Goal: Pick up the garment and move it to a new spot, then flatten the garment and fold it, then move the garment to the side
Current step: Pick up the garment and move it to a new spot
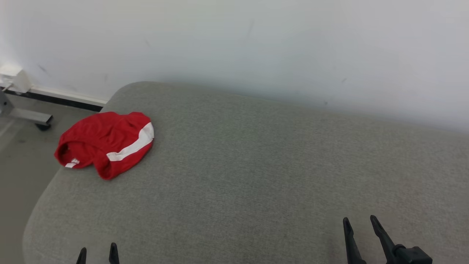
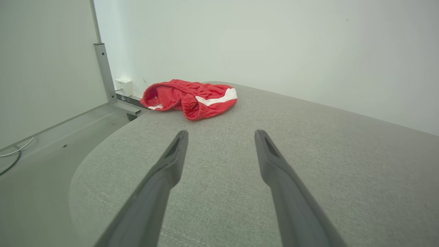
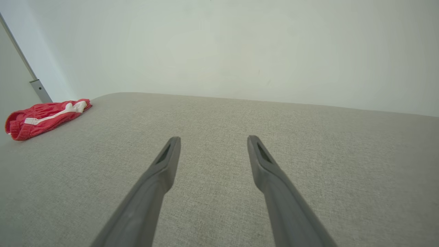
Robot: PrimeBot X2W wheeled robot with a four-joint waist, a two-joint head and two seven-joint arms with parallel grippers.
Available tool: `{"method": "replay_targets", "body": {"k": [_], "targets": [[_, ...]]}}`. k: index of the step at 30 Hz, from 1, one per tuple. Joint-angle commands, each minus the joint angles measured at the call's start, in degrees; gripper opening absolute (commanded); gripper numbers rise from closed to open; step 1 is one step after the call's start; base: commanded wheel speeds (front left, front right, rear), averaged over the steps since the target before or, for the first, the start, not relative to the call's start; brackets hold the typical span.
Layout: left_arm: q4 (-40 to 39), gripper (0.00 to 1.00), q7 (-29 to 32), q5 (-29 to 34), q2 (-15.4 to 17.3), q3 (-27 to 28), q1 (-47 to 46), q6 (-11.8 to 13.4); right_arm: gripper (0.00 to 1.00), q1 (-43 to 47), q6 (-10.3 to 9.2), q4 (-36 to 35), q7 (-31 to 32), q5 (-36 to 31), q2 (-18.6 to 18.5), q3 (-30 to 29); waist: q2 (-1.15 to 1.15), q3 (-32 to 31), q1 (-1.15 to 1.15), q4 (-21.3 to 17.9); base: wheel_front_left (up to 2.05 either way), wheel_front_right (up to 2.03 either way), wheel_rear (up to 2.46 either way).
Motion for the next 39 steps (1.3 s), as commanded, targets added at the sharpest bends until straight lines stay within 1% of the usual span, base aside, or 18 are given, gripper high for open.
{"method": "replay_targets", "body": {"k": [1,5,9,13,18,22,25,29,32,35,38,39], "targets": [[0.06,1.0,-0.15,0.04,-0.02,0.16,0.95,0.0,1.0,-0.25,-0.16,0.01,-0.16,0.5,0.1,0.18,0.0,-0.03,0.0,4.99,0.0,0.0,0.0],[0.44,1.0,-0.15,0.18,-0.01,0.41,0.64,-0.28,1.0,0.13,-0.16,0.04,-0.33,0.98,0.1,1.21,0.0,-0.04,0.0,7.91,0.0,0.0,0.0],[0.44,1.0,-0.15,0.1,-0.03,0.78,0.47,-0.44,1.0,0.5,-0.16,0.22,-0.38,1.51,0.09,2.08,0.0,0.15,0.0,9.88,0.0,0.0,0.0],[0.22,1.0,-0.15,-0.21,-0.02,1.26,0.76,-0.55,1.0,0.2,-0.16,0.43,-0.41,1.96,0.09,2.58,0.0,0.2,0.0,10.69,0.0,0.0,0.0],[0.3,1.0,-0.15,-0.53,-0.02,1.52,0.62,-0.43,1.0,-0.32,-0.16,0.33,-0.41,1.59,0.08,2.77,0.0,0.38,0.0,10.71,0.0,0.0,0.0],[0.15,1.0,-0.14,-1.04,-0.02,2.3,-0.05,-0.45,1.0,-1.09,-0.16,-0.14,0.14,1.04,0.08,3.25,0.0,1.3,0.0,9.71,0.0,0.0,0.0],[0.9,1.0,-0.15,-1.3,-0.03,2.32,-1.78,-0.3,1.0,-1.58,-0.16,-1.16,0.55,0.71,-0.26,3.27,0.0,3.14,0.0,8.56,0.0,0.0,0.0],[2.32,1.0,-0.14,-0.03,0.02,0.91,-6.91,-0.35,1.0,-2.88,-0.16,-2.48,1.32,0.28,-1.19,3.49,0.0,6.19,0.0,7.05,0.0,0.0,0.0],[4.62,1.0,-0.13,0.45,0.17,1.26,-12.18,-0.36,1.0,-4.34,-0.16,-3.9,2.04,-0.04,-1.8,4.16,0.0,9.54,0.0,4.71,0.0,0.0,0.0],[9.93,1.0,0.73,-1.36,1.63,2.46,-19.97,-0.39,1.0,-6.23,-0.16,-5.57,2.56,-0.24,-2.71,4.59,0.0,12.99,0.0,2.15,0.0,0.0,0.0],[14.59,1.0,4.98,-4.64,4.11,4.65,-28.79,-0.38,1.0,-7.8,-0.16,-7.22,3.0,-0.34,-3.61,5.21,0.0,16.51,0.0,-0.47,0.0,0.0,0.0],[16.24,1.0,7.15,-5.25,5.55,5.7,-31.45,-0.1,1.0,-8.47,-0.16,-7.81,3.19,-0.36,-3.83,5.64,0.0,17.77,0.0,-1.52,0.0,0.0,0.0]]}}
